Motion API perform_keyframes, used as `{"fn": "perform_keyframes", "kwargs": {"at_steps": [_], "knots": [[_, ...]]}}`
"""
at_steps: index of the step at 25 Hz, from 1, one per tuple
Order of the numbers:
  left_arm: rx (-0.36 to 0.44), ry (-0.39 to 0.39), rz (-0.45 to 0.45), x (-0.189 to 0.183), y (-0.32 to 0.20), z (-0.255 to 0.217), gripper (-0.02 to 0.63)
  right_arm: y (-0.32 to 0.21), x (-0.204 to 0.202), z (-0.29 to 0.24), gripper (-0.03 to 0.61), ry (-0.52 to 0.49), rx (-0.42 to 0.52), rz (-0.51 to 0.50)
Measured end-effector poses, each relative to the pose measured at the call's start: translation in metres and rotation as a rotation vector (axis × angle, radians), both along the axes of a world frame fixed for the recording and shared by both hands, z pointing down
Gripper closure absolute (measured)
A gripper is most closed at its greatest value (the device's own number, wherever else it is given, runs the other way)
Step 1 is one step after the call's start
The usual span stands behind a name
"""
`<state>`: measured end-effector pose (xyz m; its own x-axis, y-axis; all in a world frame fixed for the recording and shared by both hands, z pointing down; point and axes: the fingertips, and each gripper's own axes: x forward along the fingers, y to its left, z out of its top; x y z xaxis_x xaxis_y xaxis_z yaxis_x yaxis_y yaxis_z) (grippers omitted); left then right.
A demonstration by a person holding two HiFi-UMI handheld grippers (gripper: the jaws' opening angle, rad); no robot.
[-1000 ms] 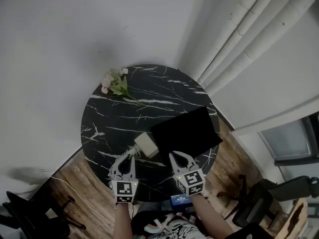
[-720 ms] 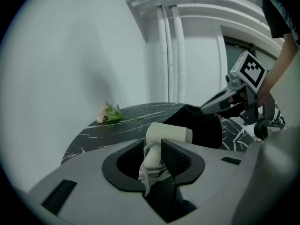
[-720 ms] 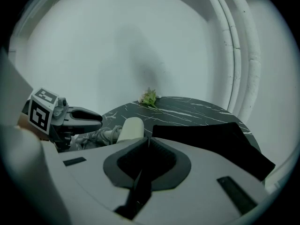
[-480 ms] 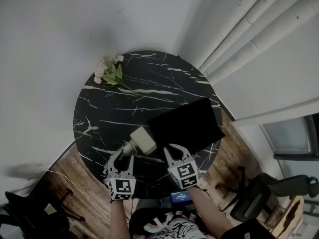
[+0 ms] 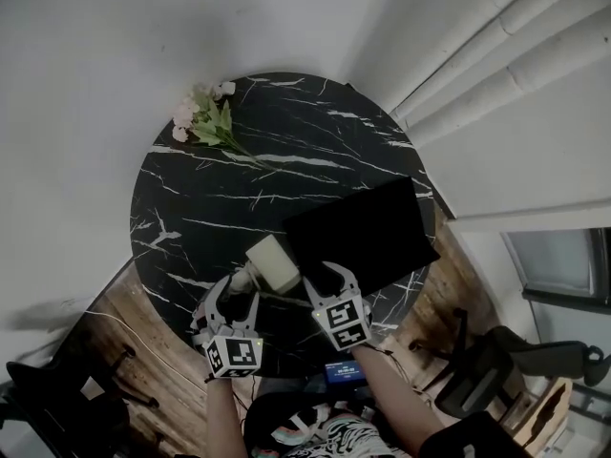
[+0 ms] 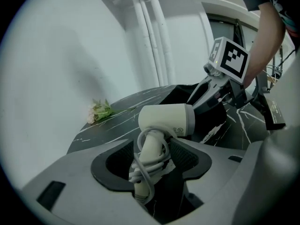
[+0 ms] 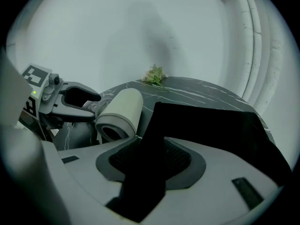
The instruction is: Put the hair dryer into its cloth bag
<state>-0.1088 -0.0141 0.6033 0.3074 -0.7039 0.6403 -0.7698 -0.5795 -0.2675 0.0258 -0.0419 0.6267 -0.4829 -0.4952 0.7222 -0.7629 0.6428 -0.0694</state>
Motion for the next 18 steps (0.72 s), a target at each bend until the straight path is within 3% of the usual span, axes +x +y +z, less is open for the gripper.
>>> {"fn": "perform_keyframes", "kwargs": {"at_steps": [9,10,12,18], "knots": [[0.01,-0.057,0.031,0.0,-0.001,0.005,0.37,0.002,-0.003,0.013,0.453,0.115,0.027,-0.078],[0.007,-0.056,0.033,0.0,-0.002,0.004,0.37,0.001,-0.003,0.012,0.476,0.121,0.034,-0.073],[0.003,-0.055,0.039,-0.001,-0.003,0.004,0.37,-0.001,-0.001,0.009,0.528,0.117,0.048,-0.058],[-0.012,-0.053,0.049,-0.001,-0.004,0.007,0.37,-0.003,0.006,0.001,0.537,0.028,0.008,-0.008]]}}
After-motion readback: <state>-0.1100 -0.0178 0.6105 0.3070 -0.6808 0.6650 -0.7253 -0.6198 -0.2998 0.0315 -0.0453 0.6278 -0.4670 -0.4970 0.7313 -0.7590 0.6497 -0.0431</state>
